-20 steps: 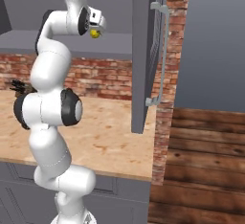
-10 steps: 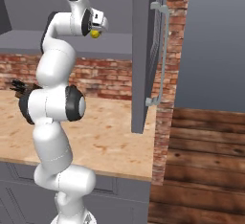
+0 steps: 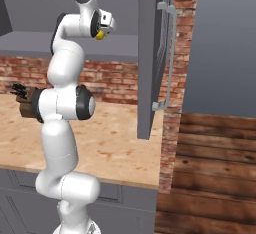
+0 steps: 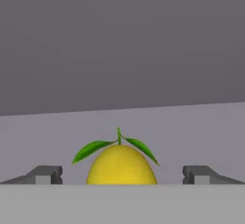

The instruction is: Pick the lemons from the cabinet and place them in one bowl. Pick the carrot from the sink and place it in the other bowl.

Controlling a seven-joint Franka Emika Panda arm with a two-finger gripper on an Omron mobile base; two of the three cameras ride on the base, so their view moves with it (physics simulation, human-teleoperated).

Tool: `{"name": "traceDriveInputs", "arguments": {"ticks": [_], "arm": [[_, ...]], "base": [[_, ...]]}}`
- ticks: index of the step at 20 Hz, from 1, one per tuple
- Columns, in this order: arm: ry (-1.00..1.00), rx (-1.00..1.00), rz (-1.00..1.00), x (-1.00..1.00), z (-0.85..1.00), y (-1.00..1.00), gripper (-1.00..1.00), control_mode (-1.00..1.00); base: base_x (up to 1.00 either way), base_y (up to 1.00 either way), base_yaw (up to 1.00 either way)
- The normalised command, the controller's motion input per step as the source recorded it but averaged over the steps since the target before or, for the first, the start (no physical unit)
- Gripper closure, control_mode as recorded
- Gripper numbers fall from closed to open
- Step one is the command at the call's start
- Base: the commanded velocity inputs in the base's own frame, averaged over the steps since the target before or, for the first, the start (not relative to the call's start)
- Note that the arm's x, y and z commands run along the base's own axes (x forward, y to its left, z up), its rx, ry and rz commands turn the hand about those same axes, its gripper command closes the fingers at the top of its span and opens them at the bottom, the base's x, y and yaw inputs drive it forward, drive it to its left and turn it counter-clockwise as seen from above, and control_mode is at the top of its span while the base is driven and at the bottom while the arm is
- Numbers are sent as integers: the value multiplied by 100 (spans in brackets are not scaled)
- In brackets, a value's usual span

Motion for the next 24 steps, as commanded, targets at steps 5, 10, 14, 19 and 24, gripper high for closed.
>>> {"name": "traceDriveInputs", "arguments": {"ticks": [5,10,14,19,24], "arm": [[0,0,0,1,0,0,-100,-100],[0,0,0,0,-16,0,-100,-100],[0,0,0,0,-41,0,-100,-100],[0,0,0,0,-2,0,-100,-100],[0,0,0,0,0,0,-100,-100]], "base": [[0,0,0],[0,0,0],[0,0,0],[0,0,0],[0,0,0]]}}
